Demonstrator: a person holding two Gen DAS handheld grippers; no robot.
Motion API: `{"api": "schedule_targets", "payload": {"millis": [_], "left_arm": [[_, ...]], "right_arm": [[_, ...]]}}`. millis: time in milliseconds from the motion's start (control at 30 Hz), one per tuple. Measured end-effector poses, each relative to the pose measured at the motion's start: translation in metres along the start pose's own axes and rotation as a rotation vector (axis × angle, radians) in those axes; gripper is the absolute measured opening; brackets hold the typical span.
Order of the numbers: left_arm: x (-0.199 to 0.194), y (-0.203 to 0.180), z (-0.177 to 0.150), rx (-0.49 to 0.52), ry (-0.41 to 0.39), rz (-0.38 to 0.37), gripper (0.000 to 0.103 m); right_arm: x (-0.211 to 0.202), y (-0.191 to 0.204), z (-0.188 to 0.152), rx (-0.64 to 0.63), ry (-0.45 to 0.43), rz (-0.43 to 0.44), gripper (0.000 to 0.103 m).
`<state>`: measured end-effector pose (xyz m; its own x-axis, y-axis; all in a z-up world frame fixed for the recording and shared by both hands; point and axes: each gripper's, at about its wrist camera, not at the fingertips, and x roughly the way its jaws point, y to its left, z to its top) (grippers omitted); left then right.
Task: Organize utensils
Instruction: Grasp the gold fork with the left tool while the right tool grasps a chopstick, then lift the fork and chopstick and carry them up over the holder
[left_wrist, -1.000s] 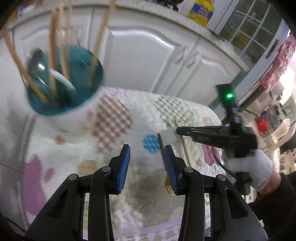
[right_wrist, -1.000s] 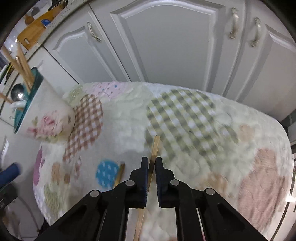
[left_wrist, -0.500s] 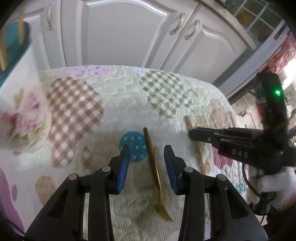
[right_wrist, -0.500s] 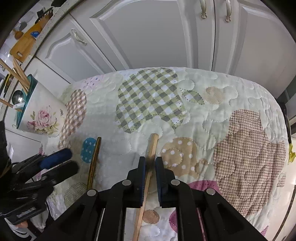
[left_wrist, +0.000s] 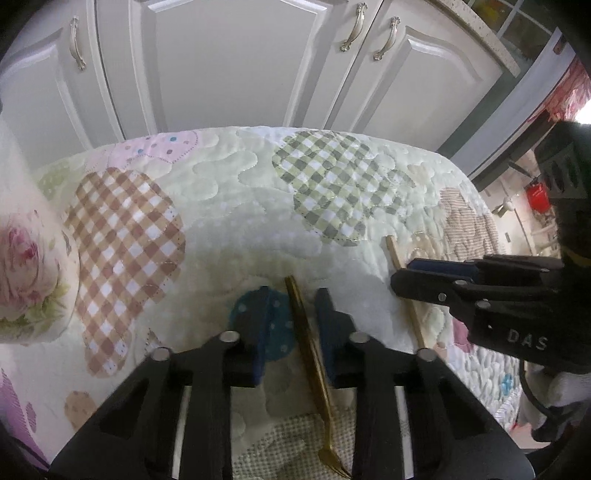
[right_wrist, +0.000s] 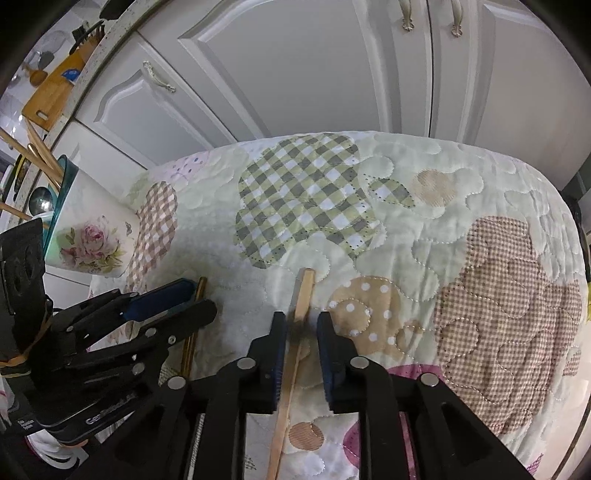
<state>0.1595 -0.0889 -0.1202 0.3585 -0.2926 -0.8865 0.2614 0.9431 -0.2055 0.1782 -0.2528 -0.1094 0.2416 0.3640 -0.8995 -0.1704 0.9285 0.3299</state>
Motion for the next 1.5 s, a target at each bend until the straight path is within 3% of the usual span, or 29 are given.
{"api": "schedule_targets", "payload": {"millis": [67,167,267,300,500,733,1500], "left_arm": [[0.002,0.0,0.0,0.007,-0.005,-0.001,0.009],[-0.002,0.009,-0.003,-0.022,0.0,-0.027,0.009],[-0.011,0.013,-0.005,-0.039,-0.014,-0.032,0.007],[-0.016,0.015,-0.007,-0.05,-0.022,-0.043,0.007],[-0.05,0.021,-0.016,-0.059,-0.078,-0.083,0.006],[-0.094,0.025,-0.026,-0.056,-0.157,-0.106,0.005],[-0.169,0.027,-0.052,-0.033,-0.289,-0.098,0.005]], "right_arm": [[0.001,0.005,0.002,-0.013,0.002,-0.005,0.026],[0.004,0.014,0.003,-0.057,-0.017,-0.045,0.025],[0.006,0.022,0.004,-0.117,-0.026,-0.104,0.009],[0.005,0.022,0.003,-0.121,-0.028,-0.111,0.009],[-0.017,0.017,-0.003,-0.1,-0.061,-0.053,0.007],[-0.071,0.026,-0.012,-0.108,-0.166,0.011,0.006],[-0.152,0.075,-0.044,-0.232,-0.318,-0.015,0.005]]}}
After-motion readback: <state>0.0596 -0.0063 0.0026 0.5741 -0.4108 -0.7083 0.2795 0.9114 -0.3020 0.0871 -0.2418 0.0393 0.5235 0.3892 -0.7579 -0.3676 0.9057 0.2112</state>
